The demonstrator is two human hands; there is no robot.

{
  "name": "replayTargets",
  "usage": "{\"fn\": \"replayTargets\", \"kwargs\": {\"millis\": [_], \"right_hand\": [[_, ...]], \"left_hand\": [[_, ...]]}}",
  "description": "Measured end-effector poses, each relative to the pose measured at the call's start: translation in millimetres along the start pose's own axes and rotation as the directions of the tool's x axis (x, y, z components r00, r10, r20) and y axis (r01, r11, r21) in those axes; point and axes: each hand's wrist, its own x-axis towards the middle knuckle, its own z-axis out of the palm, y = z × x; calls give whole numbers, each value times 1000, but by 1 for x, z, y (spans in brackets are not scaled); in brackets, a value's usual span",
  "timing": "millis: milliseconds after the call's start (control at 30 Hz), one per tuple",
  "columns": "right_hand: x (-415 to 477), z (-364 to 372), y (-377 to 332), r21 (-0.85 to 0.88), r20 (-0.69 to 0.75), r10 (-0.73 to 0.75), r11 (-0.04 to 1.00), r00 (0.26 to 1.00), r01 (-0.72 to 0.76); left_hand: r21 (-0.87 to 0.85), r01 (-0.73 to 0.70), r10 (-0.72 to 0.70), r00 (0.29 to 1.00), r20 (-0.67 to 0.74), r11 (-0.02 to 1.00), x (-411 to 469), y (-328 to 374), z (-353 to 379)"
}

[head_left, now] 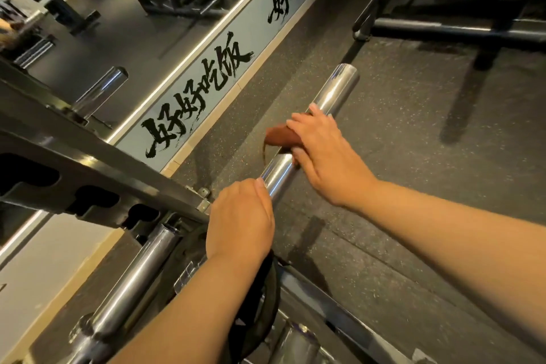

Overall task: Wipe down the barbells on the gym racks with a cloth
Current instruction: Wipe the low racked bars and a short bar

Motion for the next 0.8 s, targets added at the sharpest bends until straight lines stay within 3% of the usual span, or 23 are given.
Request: {"fn": "replayTargets", "kwargs": {"millis": [133,233,367,567,633,733,800], "right_hand": [[35,-18,22,-118,-33,101,987,994,-105],[23,-2,-6,-49,-69,176,983,982,-180],[-35,43,-77,-29,63,-101,994,993,103],[-37,30,-78,-104,282,-383,899,880,425],[-25,19,-66,-169,250,-326,912,912,373],[-23,32,-81,-179,75,-92,978,993,104],[-33,53,-110,-133,43,8,991,999,-2]], "left_hand": [[-76,-61,69,991,110,995,-5,-12,-5],[-89,-97,110,982,155,991,-25,-30,-16],[-152,-147,176,965,195,977,-57,-65,-25],[-258,-175,231,950,208,950,-93,-100,-29],[-303,-144,209,958,194,942,-96,-101,-28],[-355,-74,153,968,200,932,-100,-100,-22],[-389,-41,135,967,218,920,-102,-104,-20]]}}
